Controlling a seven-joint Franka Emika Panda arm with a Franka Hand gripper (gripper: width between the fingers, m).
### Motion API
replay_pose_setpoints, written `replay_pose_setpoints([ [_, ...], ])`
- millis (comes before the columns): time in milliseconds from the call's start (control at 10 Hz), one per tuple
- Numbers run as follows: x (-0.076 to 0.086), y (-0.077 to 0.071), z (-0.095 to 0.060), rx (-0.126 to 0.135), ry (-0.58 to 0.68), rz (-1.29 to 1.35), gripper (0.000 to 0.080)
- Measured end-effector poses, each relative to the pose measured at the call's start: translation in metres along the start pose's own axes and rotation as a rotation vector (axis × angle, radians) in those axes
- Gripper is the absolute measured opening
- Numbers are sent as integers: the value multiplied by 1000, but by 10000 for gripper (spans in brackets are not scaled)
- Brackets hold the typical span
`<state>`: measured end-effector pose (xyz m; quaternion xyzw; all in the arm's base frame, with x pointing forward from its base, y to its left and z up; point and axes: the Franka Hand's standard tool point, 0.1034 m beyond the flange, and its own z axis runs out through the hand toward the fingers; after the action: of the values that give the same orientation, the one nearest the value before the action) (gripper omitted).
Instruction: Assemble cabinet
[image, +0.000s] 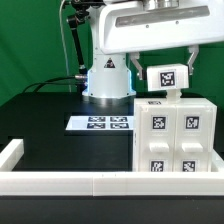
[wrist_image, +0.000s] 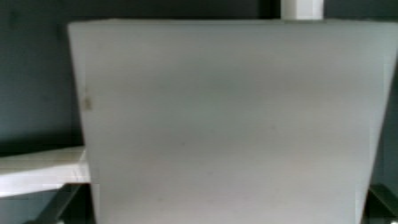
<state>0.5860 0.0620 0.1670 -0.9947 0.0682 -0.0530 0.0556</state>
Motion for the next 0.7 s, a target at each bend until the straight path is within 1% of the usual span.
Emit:
replay_pose_setpoints([
  [300, 1, 0, 0, -1, 2, -5, 561],
  [500, 12, -4, 0, 1, 13, -28, 561],
  [700, 16, -5, 1, 2, 16, -32, 561],
])
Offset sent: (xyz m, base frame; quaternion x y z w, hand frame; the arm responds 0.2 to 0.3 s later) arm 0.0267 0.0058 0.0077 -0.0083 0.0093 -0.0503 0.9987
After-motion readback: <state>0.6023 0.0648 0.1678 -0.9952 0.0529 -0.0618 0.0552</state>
